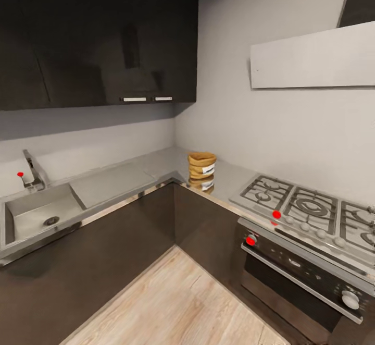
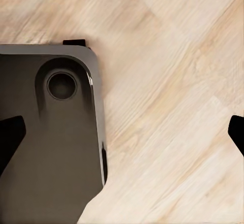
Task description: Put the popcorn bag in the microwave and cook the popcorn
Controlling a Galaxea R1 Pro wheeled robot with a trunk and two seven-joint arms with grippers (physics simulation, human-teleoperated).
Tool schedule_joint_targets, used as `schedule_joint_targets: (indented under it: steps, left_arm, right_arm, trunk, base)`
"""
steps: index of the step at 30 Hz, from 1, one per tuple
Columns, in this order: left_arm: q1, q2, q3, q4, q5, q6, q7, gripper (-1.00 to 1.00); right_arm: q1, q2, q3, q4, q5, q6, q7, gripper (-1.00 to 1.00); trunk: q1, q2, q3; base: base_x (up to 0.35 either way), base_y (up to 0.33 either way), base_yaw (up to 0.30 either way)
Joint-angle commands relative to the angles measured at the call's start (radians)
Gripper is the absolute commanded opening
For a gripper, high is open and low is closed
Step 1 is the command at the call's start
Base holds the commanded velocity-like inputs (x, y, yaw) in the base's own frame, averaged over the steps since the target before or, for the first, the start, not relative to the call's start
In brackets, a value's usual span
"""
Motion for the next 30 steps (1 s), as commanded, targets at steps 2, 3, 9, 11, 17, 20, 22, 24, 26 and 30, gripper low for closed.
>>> schedule_joint_targets:
  steps: [2, 3, 9, 11, 17, 20, 22, 24, 26, 30]
  left_arm:
    - [0.001, 0.0, 0.003, -0.004, 0.001, 0.007, 0.001, 1.0]
    - [0.001, 0.0, 0.003, -0.004, 0.001, 0.007, 0.001, 1.0]
    - [0.001, 0.0, 0.003, -0.004, 0.001, 0.007, 0.001, 1.0]
    - [0.001, 0.0, 0.003, -0.004, 0.001, 0.007, 0.001, 1.0]
    - [0.001, 0.0, 0.003, -0.004, 0.001, 0.007, 0.001, 1.0]
    - [0.001, 0.0, 0.003, -0.004, 0.001, 0.007, 0.001, 1.0]
    - [0.001, 0.0, 0.003, -0.004, 0.001, 0.007, 0.001, 1.0]
    - [0.001, 0.0, 0.003, -0.004, 0.001, 0.007, 0.001, 1.0]
    - [0.001, 0.0, 0.003, -0.004, 0.001, 0.007, 0.001, 1.0]
    - [0.001, 0.0, 0.003, -0.004, 0.001, 0.006, 0.001, 1.0]
  right_arm:
    - [-0.002, 0.001, 0.009, 0.005, -0.01, -0.008, 0.0, 1.0]
    - [-0.002, 0.001, 0.008, 0.005, -0.01, -0.008, 0.0, 1.0]
    - [-0.002, 0.001, 0.009, 0.005, -0.01, -0.008, 0.0, 1.0]
    - [-0.002, 0.001, 0.009, 0.005, -0.01, -0.008, 0.0, 1.0]
    - [-0.002, 0.001, 0.009, 0.005, -0.01, -0.008, 0.0, 1.0]
    - [-0.002, 0.001, 0.01, 0.005, -0.009, -0.008, 0.0, 1.0]
    - [-0.002, 0.001, 0.01, 0.005, -0.009, -0.008, 0.0, 1.0]
    - [-0.002, 0.001, 0.01, 0.005, -0.009, -0.008, 0.0, 1.0]
    - [-0.002, 0.001, 0.01, 0.005, -0.01, -0.008, 0.0, 1.0]
    - [-0.002, 0.001, 0.01, 0.005, -0.01, -0.008, 0.0, 1.0]
  trunk:
    - [0.0, -0.001, -0.001]
    - [0.0, -0.001, -0.001]
    - [0.0, -0.001, -0.001]
    - [0.0, -0.001, -0.001]
    - [0.0, -0.001, -0.001]
    - [0.0, -0.001, -0.001]
    - [0.0, -0.001, -0.001]
    - [0.0, -0.001, -0.001]
    - [0.0, -0.001, -0.001]
    - [0.0, -0.001, -0.001]
  base:
    - [0.087, 0.288, -0.29]
    - [0.031, 0.3, -0.292]
    - [0.007, 0.305, -0.293]
    - [0.0, 0.307, -0.293]
    - [0.007, 0.307, -0.293]
    - [0.086, 0.304, -0.293]
    - [0.14, 0.29, -0.293]
    - [0.175, 0.276, -0.294]
    - [0.2, 0.261, -0.294]
    - [0.207, 0.257, -0.14]
